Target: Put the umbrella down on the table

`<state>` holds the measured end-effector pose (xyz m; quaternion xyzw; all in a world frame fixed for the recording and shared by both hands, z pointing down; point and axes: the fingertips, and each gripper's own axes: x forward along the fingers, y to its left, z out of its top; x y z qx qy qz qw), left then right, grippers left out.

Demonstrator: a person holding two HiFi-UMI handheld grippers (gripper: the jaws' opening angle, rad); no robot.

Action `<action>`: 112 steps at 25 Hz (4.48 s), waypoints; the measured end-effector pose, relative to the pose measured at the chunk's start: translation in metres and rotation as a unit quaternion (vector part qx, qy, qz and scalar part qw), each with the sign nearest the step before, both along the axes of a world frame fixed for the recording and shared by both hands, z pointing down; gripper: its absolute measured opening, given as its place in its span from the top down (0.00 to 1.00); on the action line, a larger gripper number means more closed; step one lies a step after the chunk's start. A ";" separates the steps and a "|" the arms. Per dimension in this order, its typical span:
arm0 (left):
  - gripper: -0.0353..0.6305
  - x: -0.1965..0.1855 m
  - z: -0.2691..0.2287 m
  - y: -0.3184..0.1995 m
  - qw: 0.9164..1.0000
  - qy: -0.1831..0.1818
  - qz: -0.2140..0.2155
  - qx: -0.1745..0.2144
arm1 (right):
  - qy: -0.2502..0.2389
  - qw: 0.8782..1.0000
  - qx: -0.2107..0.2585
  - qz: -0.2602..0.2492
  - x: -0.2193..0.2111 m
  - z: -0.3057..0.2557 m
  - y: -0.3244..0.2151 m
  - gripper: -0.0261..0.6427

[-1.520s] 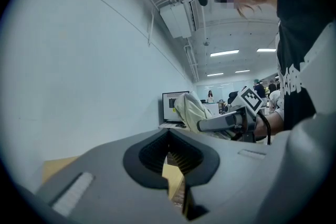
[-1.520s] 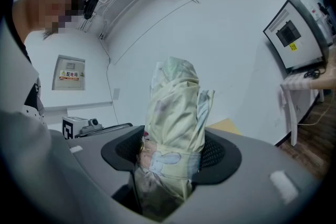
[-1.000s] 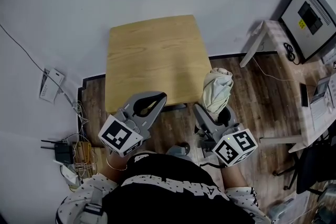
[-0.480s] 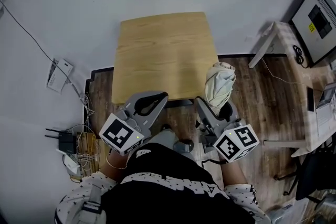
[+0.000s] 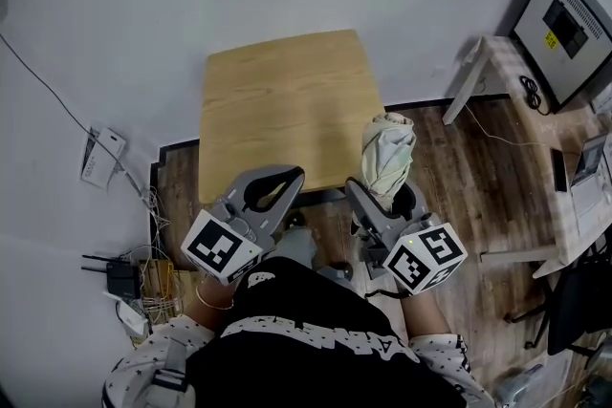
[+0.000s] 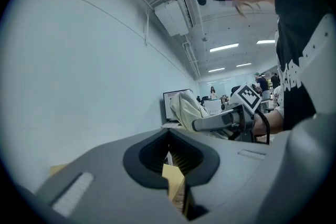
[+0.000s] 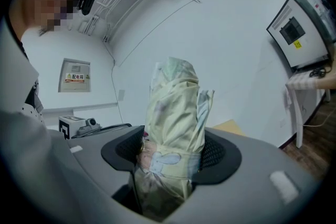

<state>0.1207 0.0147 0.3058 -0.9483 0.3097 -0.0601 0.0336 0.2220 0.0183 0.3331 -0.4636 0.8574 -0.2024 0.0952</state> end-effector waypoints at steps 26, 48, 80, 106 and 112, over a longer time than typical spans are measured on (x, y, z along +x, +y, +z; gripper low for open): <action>0.95 -0.102 0.030 -0.116 0.997 0.025 -0.063 -0.035 | 0.067 0.996 -0.053 -0.020 -0.075 0.036 -0.124 0.50; 0.95 -0.149 0.057 -0.215 0.994 0.047 -0.075 -0.065 | 0.107 0.987 -0.120 -0.024 -0.115 0.091 -0.217 0.50; 0.95 -0.175 0.119 -0.289 0.988 0.009 -0.069 -0.135 | 0.167 0.959 -0.227 -0.021 -0.137 0.202 -0.287 0.50; 0.95 -0.205 0.132 -0.328 0.985 0.028 -0.084 -0.150 | 0.230 0.922 -0.309 -0.038 -0.141 0.272 -0.305 0.50; 0.95 -0.208 0.136 -0.331 0.982 0.025 -0.087 -0.163 | 0.243 0.911 -0.330 -0.046 -0.144 0.284 -0.303 0.50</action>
